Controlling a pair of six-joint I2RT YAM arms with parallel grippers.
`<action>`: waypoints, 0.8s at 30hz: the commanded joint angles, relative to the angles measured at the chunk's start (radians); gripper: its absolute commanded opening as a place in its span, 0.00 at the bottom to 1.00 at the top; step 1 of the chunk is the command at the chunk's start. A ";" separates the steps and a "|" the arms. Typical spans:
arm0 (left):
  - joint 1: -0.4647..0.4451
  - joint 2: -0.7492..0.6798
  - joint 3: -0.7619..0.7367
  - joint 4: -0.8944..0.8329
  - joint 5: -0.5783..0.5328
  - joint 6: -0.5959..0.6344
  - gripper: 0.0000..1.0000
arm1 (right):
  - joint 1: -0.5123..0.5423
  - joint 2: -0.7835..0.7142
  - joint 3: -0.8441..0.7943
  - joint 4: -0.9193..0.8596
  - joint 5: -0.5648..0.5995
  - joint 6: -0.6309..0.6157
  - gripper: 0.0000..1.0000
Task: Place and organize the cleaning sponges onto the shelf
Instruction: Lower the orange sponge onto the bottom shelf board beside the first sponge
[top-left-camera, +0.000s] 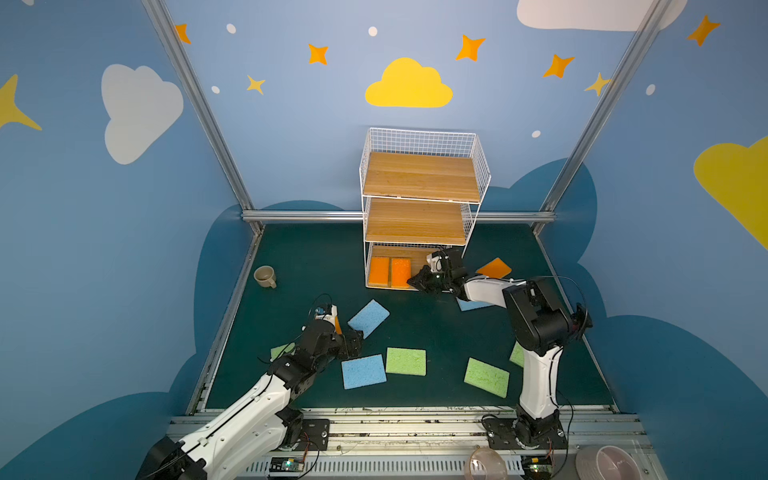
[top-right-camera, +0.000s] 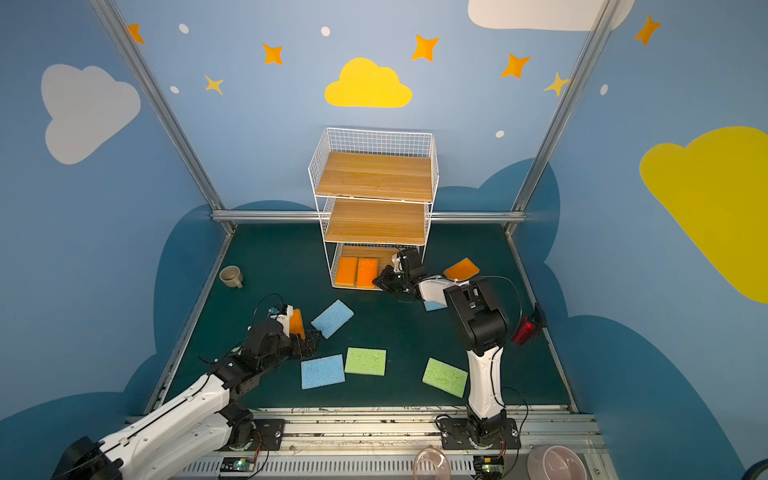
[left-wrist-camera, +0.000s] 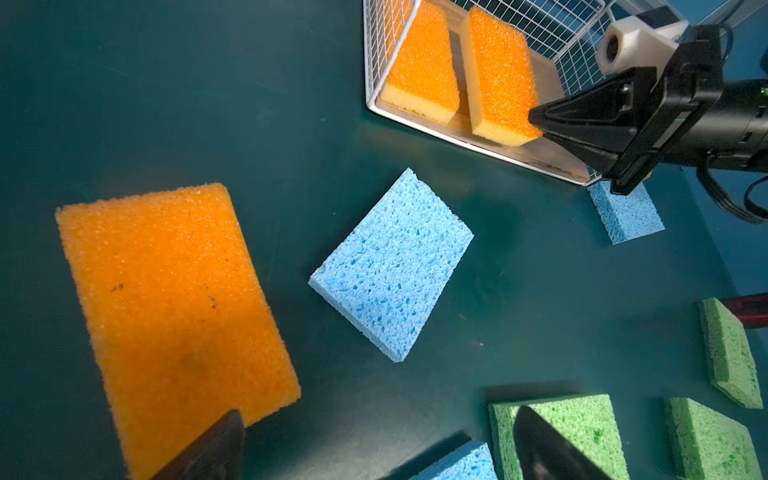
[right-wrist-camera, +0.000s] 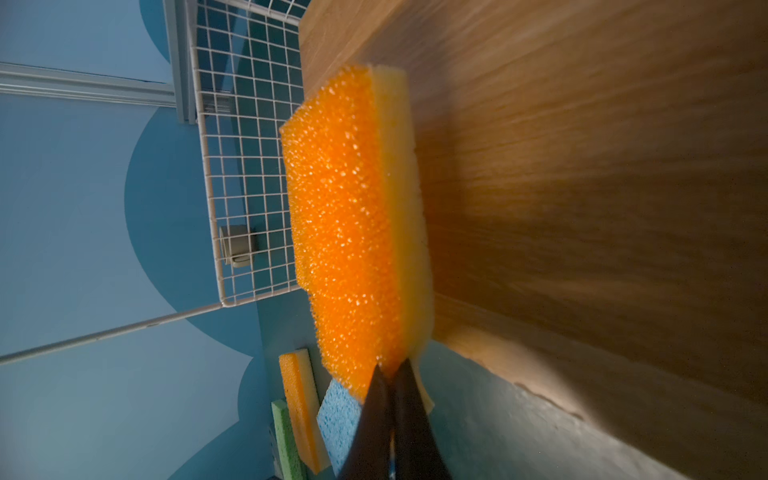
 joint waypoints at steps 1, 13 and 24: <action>0.008 -0.009 -0.011 0.012 -0.031 -0.017 1.00 | -0.003 0.027 0.044 -0.044 0.039 0.008 0.00; 0.028 -0.025 -0.008 -0.025 -0.100 -0.100 1.00 | -0.001 0.086 0.091 -0.045 0.007 0.010 0.00; 0.049 -0.048 -0.010 -0.046 -0.111 -0.115 1.00 | 0.012 0.114 0.114 -0.014 -0.022 0.028 0.00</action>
